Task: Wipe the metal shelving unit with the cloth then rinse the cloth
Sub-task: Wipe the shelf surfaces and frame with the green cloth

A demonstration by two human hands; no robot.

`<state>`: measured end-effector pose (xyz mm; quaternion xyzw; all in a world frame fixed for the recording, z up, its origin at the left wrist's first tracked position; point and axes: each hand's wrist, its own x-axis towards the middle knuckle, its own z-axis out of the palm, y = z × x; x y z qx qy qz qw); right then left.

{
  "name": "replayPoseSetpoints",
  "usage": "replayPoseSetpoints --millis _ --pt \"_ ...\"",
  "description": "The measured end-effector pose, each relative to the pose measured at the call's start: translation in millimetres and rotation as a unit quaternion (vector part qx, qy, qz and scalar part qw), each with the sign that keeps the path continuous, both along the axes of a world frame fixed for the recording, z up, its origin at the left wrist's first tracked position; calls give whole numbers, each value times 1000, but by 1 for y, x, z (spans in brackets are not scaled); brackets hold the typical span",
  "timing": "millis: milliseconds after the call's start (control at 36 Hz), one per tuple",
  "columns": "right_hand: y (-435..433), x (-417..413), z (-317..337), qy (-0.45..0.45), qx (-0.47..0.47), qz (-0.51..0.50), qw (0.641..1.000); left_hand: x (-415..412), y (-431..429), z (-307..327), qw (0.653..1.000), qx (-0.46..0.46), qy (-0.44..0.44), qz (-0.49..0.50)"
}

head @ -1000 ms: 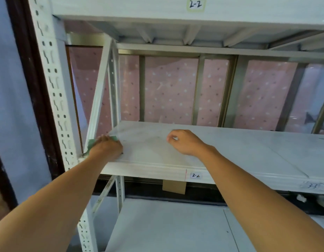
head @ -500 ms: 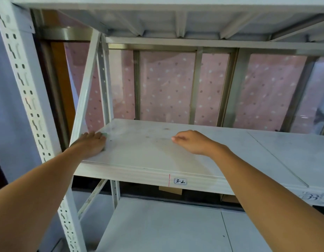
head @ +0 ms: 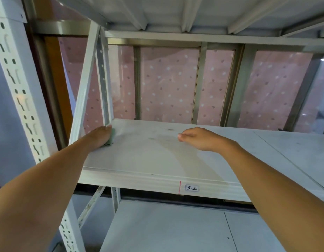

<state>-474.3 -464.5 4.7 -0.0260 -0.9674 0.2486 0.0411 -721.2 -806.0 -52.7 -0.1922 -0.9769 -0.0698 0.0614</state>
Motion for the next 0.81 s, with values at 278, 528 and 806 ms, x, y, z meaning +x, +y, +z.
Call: replayPoseSetpoints --millis 278,528,806 --pt "-13 -5 5 -9 0 -8 1000 29 26 12 989 121 -63 57" --pt "21 22 0 -9 -56 -55 997 48 63 11 1000 -3 15 -15" --pt "83 75 0 -11 -81 -94 992 73 131 9 991 -103 28 -79"
